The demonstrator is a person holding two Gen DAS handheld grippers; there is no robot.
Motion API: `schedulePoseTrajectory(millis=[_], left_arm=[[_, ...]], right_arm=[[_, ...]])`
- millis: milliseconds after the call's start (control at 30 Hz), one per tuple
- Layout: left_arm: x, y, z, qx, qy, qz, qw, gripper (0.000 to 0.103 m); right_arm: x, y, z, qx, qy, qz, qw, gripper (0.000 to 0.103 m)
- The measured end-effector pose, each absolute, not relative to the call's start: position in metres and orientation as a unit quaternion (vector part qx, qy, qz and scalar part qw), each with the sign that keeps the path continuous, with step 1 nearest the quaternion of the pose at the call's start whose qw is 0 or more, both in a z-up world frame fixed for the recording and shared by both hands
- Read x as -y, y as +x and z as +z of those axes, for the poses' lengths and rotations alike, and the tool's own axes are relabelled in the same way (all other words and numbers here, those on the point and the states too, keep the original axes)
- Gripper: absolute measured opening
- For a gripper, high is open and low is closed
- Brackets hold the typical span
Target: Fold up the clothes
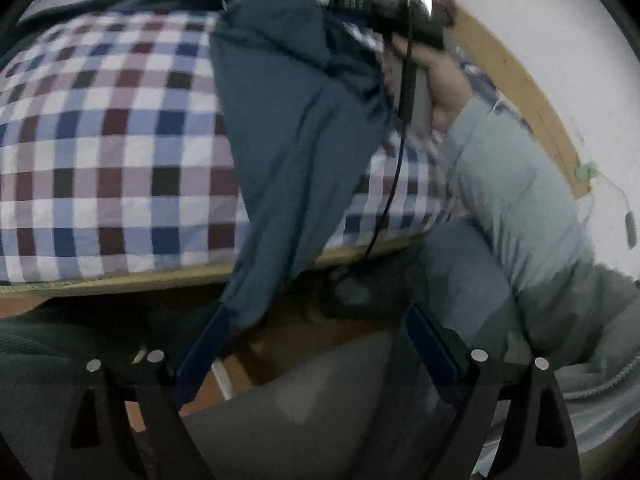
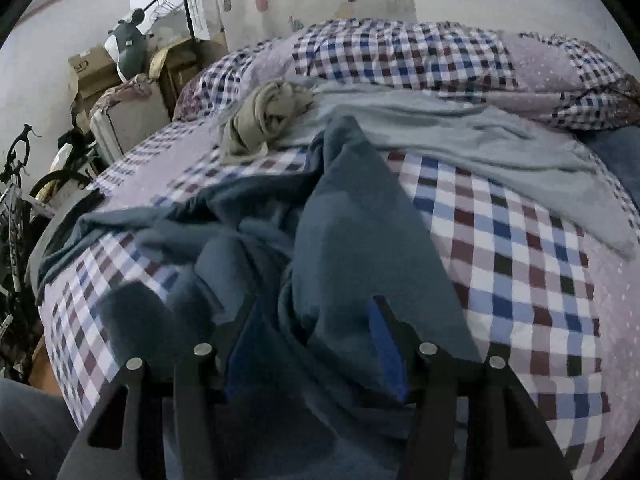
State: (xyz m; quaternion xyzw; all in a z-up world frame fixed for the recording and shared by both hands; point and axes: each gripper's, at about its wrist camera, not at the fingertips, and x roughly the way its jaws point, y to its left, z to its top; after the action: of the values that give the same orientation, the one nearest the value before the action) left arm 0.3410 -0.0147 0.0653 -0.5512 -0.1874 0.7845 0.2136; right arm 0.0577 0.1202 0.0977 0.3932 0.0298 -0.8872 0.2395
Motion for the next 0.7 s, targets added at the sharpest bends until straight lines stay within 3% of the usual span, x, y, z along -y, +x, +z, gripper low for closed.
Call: schedulePoseTrajectory(millis=[267, 500, 567, 633, 700], left_arm=[[0.063, 0.274, 0.070, 0.290, -0.451, 0.827, 0.173, 0.093], [0.075, 0.169, 0.050, 0.262, -0.441, 0.842, 0.169, 0.092], [0.075, 0.145, 0.045, 0.241, -0.452, 0.842, 0.170, 0.086], [0.073, 0.130, 0.039, 0.228, -0.461, 0.840, 0.174, 0.063], [0.071, 0.117, 0.034, 0.225, -0.463, 0.838, 0.179, 0.049]], right_arm=[[-0.142, 0.050, 0.107, 0.041, 0.368, -0.899, 0.233, 0.059], [-0.160, 0.042, 0.108, 0.079, 0.363, -0.897, 0.238, 0.059], [-0.166, 0.039, 0.110, 0.092, 0.361, -0.896, 0.240, 0.059], [-0.170, 0.037, 0.112, 0.098, 0.359, -0.897, 0.240, 0.059], [-0.173, 0.035, 0.114, 0.100, 0.358, -0.897, 0.239, 0.059]])
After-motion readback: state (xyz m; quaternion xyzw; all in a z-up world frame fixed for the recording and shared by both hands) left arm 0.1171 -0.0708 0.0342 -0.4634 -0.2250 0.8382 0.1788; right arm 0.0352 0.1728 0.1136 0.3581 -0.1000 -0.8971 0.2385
